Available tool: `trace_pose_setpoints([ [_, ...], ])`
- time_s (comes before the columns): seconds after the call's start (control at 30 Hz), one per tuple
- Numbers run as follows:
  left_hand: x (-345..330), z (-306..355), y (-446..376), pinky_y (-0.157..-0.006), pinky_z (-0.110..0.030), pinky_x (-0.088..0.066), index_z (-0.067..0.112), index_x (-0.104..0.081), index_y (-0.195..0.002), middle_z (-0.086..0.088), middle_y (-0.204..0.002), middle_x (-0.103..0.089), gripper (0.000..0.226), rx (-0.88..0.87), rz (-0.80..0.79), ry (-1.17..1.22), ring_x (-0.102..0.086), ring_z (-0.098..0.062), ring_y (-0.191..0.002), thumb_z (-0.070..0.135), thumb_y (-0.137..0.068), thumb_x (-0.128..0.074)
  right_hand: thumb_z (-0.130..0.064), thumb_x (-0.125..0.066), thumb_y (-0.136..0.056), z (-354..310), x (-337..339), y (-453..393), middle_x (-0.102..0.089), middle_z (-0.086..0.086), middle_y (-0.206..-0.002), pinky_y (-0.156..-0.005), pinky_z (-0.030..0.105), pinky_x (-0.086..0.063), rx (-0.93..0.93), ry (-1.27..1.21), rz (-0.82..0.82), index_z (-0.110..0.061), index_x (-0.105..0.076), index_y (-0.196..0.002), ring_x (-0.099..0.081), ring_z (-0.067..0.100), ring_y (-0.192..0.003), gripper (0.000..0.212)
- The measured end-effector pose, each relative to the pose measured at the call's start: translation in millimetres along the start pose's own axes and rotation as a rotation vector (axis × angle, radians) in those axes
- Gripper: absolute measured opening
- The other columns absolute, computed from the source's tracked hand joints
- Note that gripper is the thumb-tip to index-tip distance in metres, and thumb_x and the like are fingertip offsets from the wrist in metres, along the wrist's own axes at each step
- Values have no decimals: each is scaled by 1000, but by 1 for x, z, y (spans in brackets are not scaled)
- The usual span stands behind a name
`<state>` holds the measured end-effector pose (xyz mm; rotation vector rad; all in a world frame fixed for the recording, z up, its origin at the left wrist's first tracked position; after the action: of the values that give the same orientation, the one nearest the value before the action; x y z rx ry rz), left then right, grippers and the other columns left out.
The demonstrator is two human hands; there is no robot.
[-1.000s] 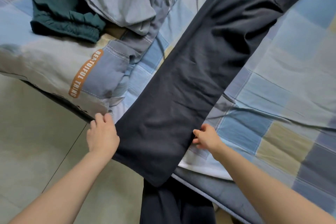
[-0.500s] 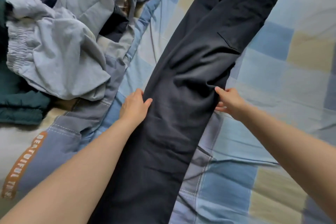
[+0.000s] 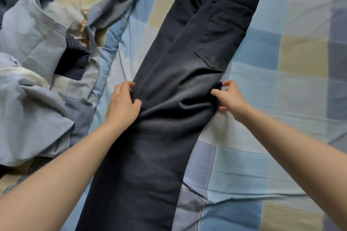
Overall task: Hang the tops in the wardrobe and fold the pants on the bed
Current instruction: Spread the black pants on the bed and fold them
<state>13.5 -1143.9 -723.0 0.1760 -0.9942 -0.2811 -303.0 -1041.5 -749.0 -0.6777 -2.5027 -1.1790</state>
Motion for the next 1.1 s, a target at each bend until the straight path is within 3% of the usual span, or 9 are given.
trace_pose_setpoints([
  [0.1,-14,24,-44,-102,-40,-39,13,-48,-129,-9,-126,-53,52,109,-46,72,-50,-31,-118,41,-88,-64,-19,-61,-86,-14,5,-2,-62,12,-91,-81,47,-54,190,253,68,-8,-56,-94,-61,32,-88,15],
  [0.2,-22,36,-76,-103,-46,-40,17,-55,-114,-10,-127,-54,40,168,-65,-12,-50,-34,-118,48,-89,-61,-10,-60,-90,2,13,5,-60,4,-76,-65,34,-52,181,-133,43,-14,-57,-84,-59,16,-68,8],
  [0.33,-25,33,-95,-93,-41,-45,9,-66,-100,-17,-121,-59,21,163,-93,-215,-55,-40,-109,26,-96,-55,-4,-53,-95,48,9,18,-58,8,-73,-54,27,-56,-169,-599,-80,-11,-53,-85,-61,14,-56,13],
  [0.4,-21,32,-97,-88,-39,-43,8,-64,-100,-18,-117,-62,22,154,-39,-175,-57,-39,-106,27,-96,-54,-2,-52,-91,50,15,14,-60,9,-78,-55,28,-56,-244,-522,-35,-11,-54,-92,-62,19,-59,10],
  [0.5,-24,39,-98,-97,-45,-44,18,-56,-103,-10,-119,-59,30,140,-40,-30,-55,-33,-110,45,-90,-60,-22,-54,-73,13,33,-6,-61,-1,-88,-69,33,-48,8,-198,96,-21,-54,-100,-61,15,-74,26],
  [0.67,-32,50,-107,-102,-52,-33,22,-46,-113,-4,-129,-50,40,218,-59,-42,-46,-31,-123,46,-87,-65,-27,-67,-85,-10,27,-19,-65,3,-91,-76,33,-50,199,171,32,-19,-61,-92,-60,18,-83,12],
  [0.83,-31,41,-113,-94,-48,-35,19,-53,-92,-7,-115,-59,10,194,-46,-132,-52,-31,-106,27,-97,-52,-16,-57,-95,30,41,-8,-59,8,-75,-62,31,-54,-39,-455,57,-13,-56,-82,-58,19,-66,14],
  [1.0,-32,33,-116,-90,-44,-47,16,-58,-86,-3,-90,-61,27,151,-129,74,-58,-26,-90,43,-88,-65,-14,-45,-92,-16,66,-28,-63,21,-108,-73,39,-44,37,757,289,-7,-56,-100,-61,40,-96,15],
  [1.1,-31,30,-116,-61,-26,-40,13,-61,-93,2,-71,-46,33,98,-179,274,-45,-14,-64,36,-78,-79,-12,-42,-93,-107,70,-46,-52,18,-117,-72,41,-40,436,766,461,-11,-47,-119,-54,41,-96,26],
])
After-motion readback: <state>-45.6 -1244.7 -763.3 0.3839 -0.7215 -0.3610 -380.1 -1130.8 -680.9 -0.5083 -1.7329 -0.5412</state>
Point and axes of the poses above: each hand's wrist, its own y-axis away from the middle knuckle, its own x-axis out of the back of the hand, z = x × y, the point moved 6 cm from there along -y, towards the middle knuckle
